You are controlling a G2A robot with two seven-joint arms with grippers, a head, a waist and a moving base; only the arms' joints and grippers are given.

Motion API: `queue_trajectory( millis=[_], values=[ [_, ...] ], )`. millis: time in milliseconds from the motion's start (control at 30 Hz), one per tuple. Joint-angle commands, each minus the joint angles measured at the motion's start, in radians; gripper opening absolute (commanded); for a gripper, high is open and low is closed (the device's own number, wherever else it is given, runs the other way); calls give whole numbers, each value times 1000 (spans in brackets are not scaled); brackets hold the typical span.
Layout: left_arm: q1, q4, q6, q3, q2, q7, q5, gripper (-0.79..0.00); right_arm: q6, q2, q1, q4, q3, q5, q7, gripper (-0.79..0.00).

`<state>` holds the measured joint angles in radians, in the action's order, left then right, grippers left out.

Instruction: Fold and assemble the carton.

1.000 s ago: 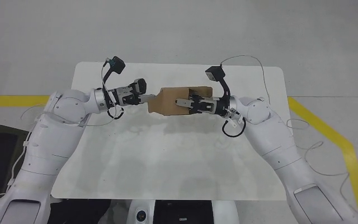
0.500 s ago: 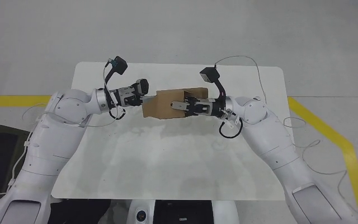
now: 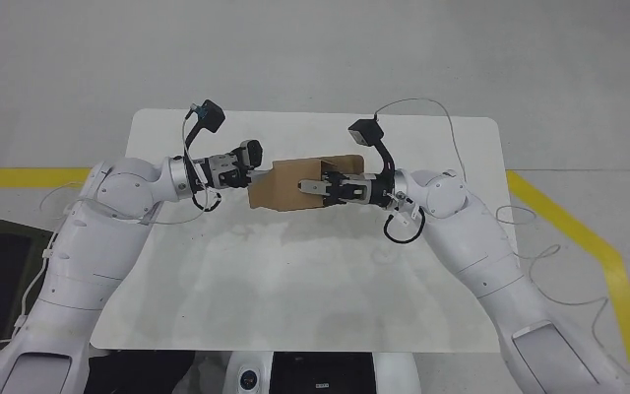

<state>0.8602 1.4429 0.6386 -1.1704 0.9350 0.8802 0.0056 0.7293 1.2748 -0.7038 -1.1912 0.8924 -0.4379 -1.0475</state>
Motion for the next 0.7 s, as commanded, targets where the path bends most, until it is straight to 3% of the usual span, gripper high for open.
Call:
queue_trajectory(
  millis=[0,167,400,667],
  values=[
    [0,0,0,0,0,0,0,0,0,1,0,1,0,0,-1,-785],
    [1,0,-2,-1,-1,-2,-2,0,5,-1,-3,16,14,12,13,-785],
    [0,-17,-11,-20,-4,-14,-5,0,-3,-20,-32,31,90,120,130,-785],
    [6,10,-5,-39,-8,-15,-22,0,-117,-47,-84,-29,156,274,189,-785]
  ],
)
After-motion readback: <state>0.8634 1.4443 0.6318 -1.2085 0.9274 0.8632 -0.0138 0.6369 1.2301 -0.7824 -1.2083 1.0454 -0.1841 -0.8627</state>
